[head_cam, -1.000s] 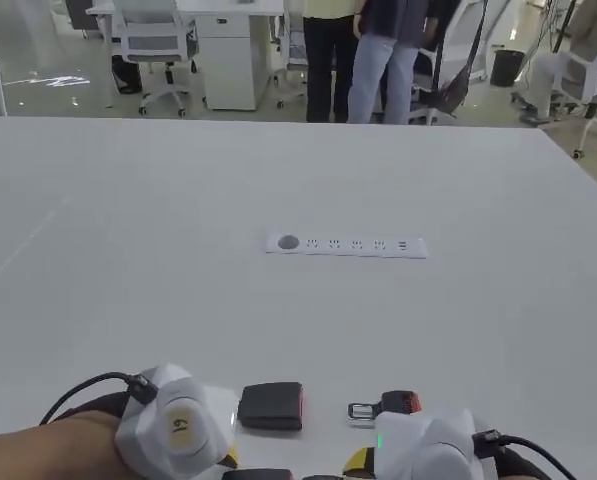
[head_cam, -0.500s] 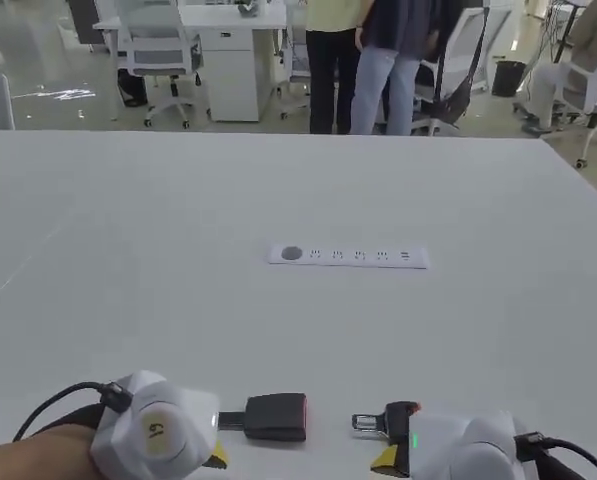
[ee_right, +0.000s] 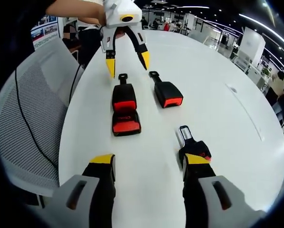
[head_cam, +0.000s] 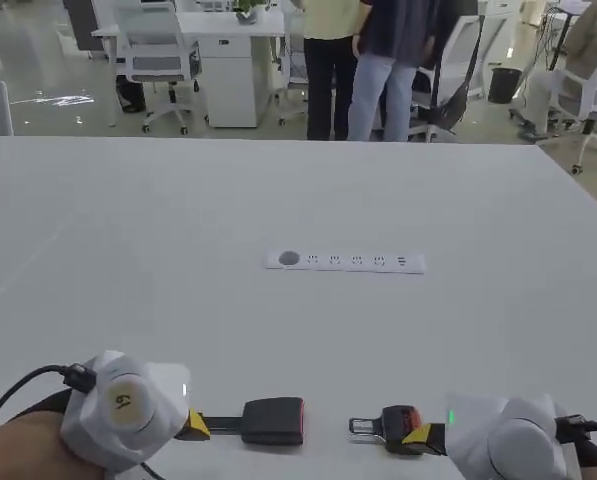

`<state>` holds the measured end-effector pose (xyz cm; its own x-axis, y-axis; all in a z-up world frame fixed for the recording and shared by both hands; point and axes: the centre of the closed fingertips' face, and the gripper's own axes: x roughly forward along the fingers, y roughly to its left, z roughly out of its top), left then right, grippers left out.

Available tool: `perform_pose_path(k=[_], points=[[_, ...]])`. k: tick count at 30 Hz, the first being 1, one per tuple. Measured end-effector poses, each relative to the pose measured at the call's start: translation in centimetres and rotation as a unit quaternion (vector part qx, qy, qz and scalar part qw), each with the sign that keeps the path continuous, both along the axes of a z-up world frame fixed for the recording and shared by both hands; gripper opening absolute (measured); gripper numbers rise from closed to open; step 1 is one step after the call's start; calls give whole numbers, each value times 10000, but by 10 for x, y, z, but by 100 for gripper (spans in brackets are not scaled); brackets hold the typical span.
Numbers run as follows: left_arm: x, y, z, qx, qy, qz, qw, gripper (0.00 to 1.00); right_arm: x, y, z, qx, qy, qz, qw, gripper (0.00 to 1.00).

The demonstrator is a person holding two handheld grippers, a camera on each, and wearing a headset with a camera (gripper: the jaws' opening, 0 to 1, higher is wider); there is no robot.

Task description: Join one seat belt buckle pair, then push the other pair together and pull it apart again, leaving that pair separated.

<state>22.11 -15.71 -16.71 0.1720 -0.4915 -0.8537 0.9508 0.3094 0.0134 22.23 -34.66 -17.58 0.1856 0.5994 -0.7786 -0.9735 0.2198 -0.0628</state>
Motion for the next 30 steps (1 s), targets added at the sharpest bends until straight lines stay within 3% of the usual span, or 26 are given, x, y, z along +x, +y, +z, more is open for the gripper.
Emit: perform_pose_path(k=[4, 14, 30], points=[[19, 9, 2, -80, -51, 115, 9999, 54, 8, -6, 5, 33, -40, -107, 9999, 56], [47, 9, 5, -109, -134, 172, 9997, 54, 28, -18, 9, 2, -133, -227, 9997, 58], [66, -5, 6, -33, -67, -9, 10000, 54, 54, -25, 5, -88, -163, -234, 9996, 58]])
